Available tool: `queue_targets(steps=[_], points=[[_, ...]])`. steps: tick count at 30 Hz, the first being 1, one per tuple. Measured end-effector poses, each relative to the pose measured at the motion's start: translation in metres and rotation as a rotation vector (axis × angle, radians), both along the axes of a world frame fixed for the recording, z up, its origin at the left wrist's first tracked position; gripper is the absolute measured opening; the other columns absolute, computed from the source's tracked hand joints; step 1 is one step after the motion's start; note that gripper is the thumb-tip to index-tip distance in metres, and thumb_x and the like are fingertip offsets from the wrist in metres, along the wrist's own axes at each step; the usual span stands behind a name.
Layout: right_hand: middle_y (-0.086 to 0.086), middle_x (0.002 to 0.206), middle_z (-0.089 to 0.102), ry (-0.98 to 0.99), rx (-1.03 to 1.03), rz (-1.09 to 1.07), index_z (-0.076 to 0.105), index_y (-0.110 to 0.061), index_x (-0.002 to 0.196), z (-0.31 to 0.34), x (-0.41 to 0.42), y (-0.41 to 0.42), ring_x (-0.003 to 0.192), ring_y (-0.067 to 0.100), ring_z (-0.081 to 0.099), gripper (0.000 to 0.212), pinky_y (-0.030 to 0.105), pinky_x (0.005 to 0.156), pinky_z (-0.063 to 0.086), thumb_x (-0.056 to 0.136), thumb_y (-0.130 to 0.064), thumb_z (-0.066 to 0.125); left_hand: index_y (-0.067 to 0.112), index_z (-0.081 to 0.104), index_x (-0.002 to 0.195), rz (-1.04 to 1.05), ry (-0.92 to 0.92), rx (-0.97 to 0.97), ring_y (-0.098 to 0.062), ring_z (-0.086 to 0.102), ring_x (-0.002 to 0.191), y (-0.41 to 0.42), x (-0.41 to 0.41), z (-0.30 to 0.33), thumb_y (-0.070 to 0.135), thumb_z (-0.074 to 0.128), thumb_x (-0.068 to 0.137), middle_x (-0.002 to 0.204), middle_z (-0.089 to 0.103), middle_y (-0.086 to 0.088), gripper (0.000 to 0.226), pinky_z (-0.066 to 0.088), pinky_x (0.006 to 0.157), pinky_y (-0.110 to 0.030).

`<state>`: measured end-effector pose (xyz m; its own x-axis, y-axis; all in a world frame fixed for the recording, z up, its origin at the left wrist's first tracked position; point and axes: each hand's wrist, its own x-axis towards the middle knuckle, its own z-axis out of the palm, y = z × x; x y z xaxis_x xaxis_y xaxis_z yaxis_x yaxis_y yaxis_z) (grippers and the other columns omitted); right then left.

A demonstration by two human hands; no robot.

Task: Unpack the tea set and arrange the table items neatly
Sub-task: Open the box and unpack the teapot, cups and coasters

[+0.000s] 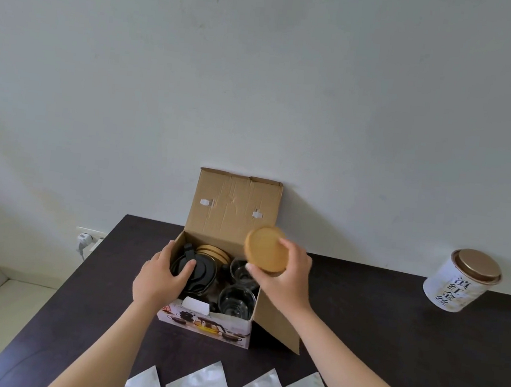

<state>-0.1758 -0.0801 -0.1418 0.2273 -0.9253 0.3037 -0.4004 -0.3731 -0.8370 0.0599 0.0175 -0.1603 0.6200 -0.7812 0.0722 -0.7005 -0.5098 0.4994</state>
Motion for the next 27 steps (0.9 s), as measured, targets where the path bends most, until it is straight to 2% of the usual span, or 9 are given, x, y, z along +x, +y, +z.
queue_targets(steps=[3,6,9,14,18,27], points=[[-0.004,0.127,0.043,-0.006,0.159,-0.216,0.047,-0.022,0.127,-0.009,-0.034,-0.019,0.119,0.018,0.033,0.079,0.03,0.087,0.038,0.063,-0.05,0.082,0.028,0.026,0.147,0.008,-0.001,-0.001,-0.026,0.053,0.119,0.0,0.001,-0.001,0.065,0.046,0.084,0.137,0.052,-0.002,0.075,0.054,0.082,-0.042],[0.007,0.132,0.045,0.161,0.321,-0.406,0.049,-0.017,0.127,-0.036,-0.074,-0.036,0.122,0.03,0.037,0.082,0.044,0.086,0.048,0.061,-0.053,0.082,0.029,0.027,0.146,0.015,0.004,-0.002,-0.026,0.054,0.118,-0.001,0.001,-0.003,0.066,0.047,0.084,0.135,0.054,-0.002,0.075,0.054,0.082,-0.043],[0.011,0.13,0.046,0.329,0.406,-0.488,0.049,-0.015,0.126,-0.063,-0.104,-0.046,0.12,0.033,0.038,0.083,0.049,0.086,0.049,0.06,-0.053,0.083,0.029,0.027,0.146,0.02,0.007,-0.01,-0.026,0.055,0.116,-0.002,0.002,-0.005,0.065,0.048,0.084,0.133,0.055,-0.003,0.075,0.054,0.081,-0.043],[0.01,0.134,0.045,0.54,0.399,-0.467,0.045,-0.017,0.129,-0.092,-0.118,-0.059,0.121,0.033,0.041,0.085,0.048,0.096,0.042,0.061,-0.053,0.082,0.029,0.029,0.145,0.03,0.005,-0.024,-0.025,0.056,0.114,-0.004,0.0,-0.006,0.063,0.049,0.084,0.131,0.056,-0.002,0.073,0.054,0.079,-0.042],[0.009,0.14,0.041,0.563,0.394,-0.441,0.041,-0.02,0.133,-0.095,-0.11,-0.078,0.124,0.034,0.038,0.087,0.049,0.102,0.033,0.064,-0.054,0.08,0.03,0.03,0.144,0.038,0.006,-0.035,-0.024,0.057,0.113,-0.004,0.001,-0.007,0.062,0.051,0.084,0.129,0.057,-0.001,0.071,0.055,0.079,-0.043],[0.009,0.15,0.027,0.682,0.544,-0.364,0.032,-0.024,0.138,-0.083,-0.096,-0.115,0.131,0.036,0.029,0.097,0.052,0.107,0.029,0.062,-0.057,0.08,0.031,0.031,0.143,0.05,0.0,-0.026,-0.025,0.057,0.112,-0.004,0.002,-0.01,0.064,0.05,0.083,0.129,0.057,-0.001,0.071,0.055,0.078,-0.044]])
